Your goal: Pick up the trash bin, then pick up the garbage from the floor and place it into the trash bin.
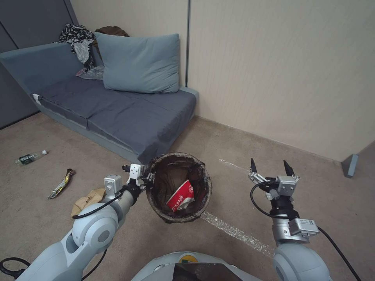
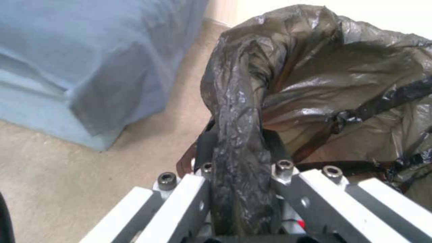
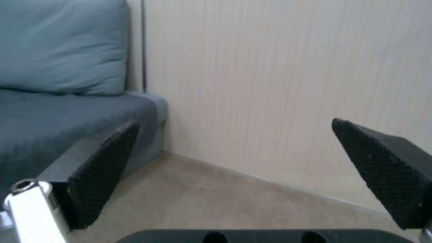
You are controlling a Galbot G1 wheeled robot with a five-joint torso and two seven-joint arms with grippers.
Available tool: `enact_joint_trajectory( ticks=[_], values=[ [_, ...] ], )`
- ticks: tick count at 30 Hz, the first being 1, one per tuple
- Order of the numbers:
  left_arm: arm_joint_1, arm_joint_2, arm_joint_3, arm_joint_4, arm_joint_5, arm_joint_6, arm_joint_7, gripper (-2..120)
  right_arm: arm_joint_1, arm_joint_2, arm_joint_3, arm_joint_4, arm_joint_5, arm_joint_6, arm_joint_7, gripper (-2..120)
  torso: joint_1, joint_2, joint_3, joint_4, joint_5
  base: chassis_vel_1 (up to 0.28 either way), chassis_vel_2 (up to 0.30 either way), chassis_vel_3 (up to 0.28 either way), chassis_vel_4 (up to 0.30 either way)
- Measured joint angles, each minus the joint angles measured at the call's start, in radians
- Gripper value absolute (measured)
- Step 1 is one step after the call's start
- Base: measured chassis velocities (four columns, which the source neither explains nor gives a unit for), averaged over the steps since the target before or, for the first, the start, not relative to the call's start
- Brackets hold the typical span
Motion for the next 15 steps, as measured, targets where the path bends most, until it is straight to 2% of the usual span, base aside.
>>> enact_joint_trajectory(
  ticks=[15],
  values=[
    [0.000, -0.004, 0.002, 0.000, -0.002, 0.000, 0.001, 5, 0.004, -0.005, -0.003, 0.004, 0.004, -0.001, 0.000, 100, 0.000, 0.000, 0.000, 0.0001, 0.0000, 0.091, 0.097, 0.100, 0.093]
  ],
)
